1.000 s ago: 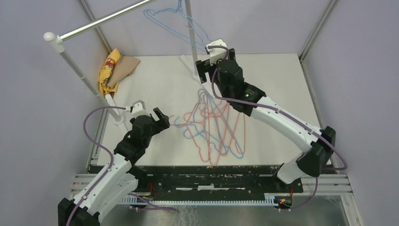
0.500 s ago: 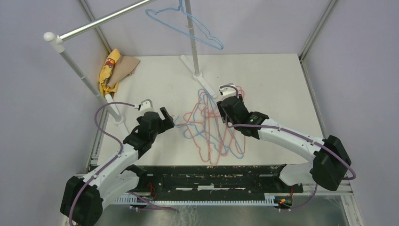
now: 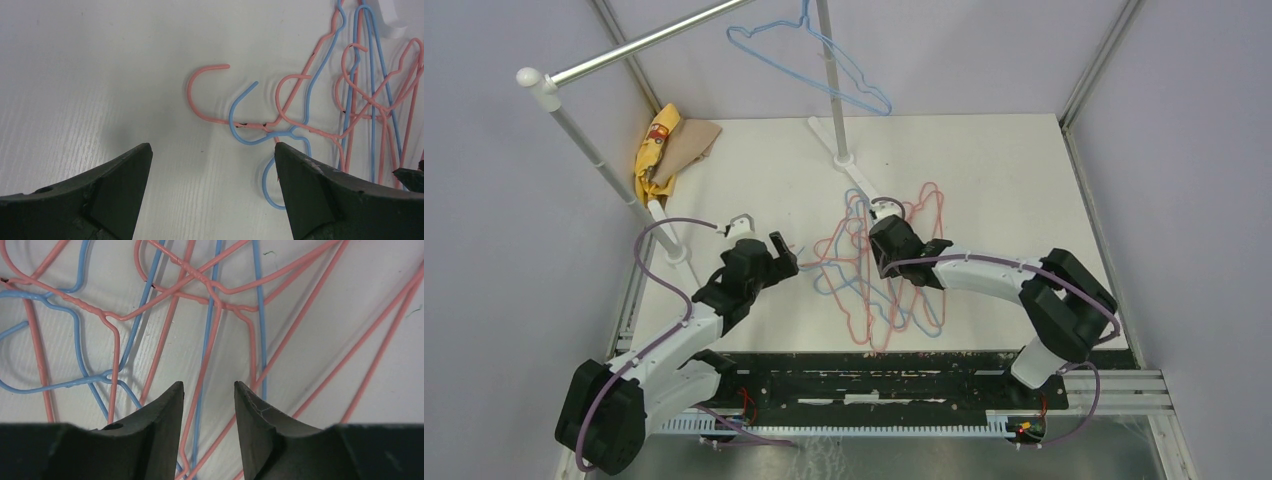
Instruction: Organize the hangers
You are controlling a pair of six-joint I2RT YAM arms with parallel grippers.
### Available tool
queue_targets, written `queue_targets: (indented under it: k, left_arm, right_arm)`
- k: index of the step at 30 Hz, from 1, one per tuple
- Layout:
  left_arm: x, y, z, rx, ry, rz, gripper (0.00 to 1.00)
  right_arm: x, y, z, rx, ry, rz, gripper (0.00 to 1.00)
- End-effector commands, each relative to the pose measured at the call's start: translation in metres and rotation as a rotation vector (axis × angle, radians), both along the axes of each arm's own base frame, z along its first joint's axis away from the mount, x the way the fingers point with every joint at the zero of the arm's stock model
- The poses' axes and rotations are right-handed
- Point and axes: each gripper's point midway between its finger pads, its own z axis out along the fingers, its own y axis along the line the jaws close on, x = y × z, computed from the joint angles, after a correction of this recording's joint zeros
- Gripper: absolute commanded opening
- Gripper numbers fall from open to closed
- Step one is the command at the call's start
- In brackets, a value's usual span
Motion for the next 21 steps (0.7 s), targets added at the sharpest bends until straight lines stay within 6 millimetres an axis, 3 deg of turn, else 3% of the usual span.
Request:
queue_targets:
  k: [1, 6, 11, 14, 21]
  left_arm:
    - [0.008, -0.008, 0.014, -0.060, -0.055, 0.002, 0.99]
    - [0.006, -0.006, 0.016, -0.061, -0.066, 0.006, 0.99]
    - [0.005, -0.004, 0.014, -0.051, -0.065, 0.011, 0.99]
    - [0.005, -0.004, 0.014, -0.051, -0.063, 0.010, 0.99]
    - [0.006, -0.005, 0.011, -0.047, -0.058, 0.006, 0.99]
  right_arm:
    - [0.015, 0.023, -0.001, 0.097, 0.006, -0.026, 0.46]
    - [0.015, 0.026, -0.021, 0.088, 0.056, -0.029, 0.35]
    - [0.015, 0.025, -0.024, 0.081, 0.065, -0.029, 0.23]
    - [0.015, 0.024, -0.017, 0.086, 0.058, -0.028, 0.09]
    - [0.011, 0.021, 0.015, 0.140, 0.017, -0.032, 0.01]
